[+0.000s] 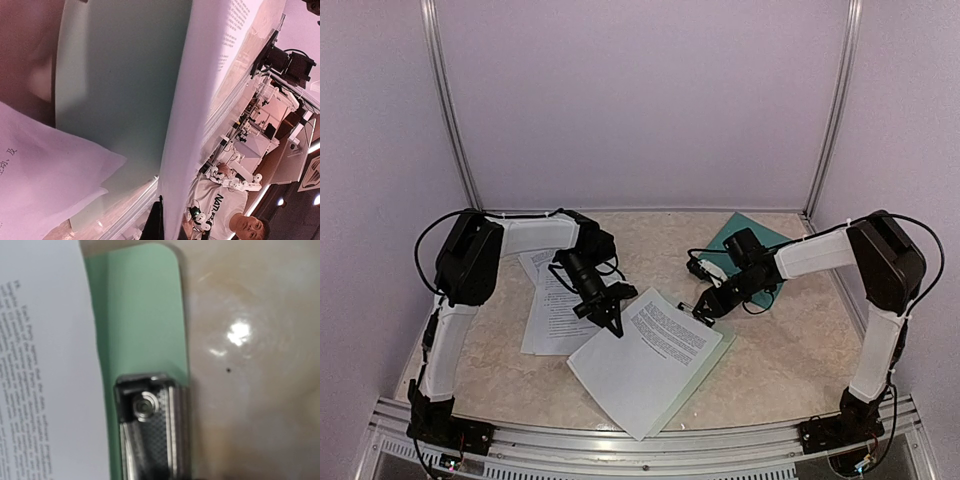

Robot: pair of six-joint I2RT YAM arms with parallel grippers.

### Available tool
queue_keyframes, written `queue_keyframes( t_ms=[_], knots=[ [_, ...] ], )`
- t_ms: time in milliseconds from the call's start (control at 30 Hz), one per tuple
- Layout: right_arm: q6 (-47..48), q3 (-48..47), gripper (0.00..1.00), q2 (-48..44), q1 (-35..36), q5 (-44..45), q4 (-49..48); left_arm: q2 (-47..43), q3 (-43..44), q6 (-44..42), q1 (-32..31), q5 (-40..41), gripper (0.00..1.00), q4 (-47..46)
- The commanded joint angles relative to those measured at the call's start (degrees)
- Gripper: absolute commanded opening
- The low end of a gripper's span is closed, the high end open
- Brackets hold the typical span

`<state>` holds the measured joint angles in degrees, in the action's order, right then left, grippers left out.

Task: Put the files into the folder
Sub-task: Insert the file into the spring clip on the folder.

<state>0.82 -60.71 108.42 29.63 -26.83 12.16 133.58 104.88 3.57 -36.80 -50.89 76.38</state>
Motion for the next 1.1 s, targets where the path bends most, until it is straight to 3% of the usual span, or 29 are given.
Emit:
queue_keyframes(
  t_ms=[0,567,1067],
  knots=[
    [-0.12,0.68,0.00,0.39,0.65,3.95,2.69,2.56,2.64,0.61,-0.03,-1.79,0.00,2.55],
    [-0.20,0.95,0.00,-0.89,0.96,4.04,1.73,4.79,3.09,1.97,0.56,-4.50,0.00,4.14],
    [0.05,0.71,0.00,-1.94,1.00,4.02,2.27,2.83,0.02,3.53,1.18,0.00,0.00,2.92]
  ],
)
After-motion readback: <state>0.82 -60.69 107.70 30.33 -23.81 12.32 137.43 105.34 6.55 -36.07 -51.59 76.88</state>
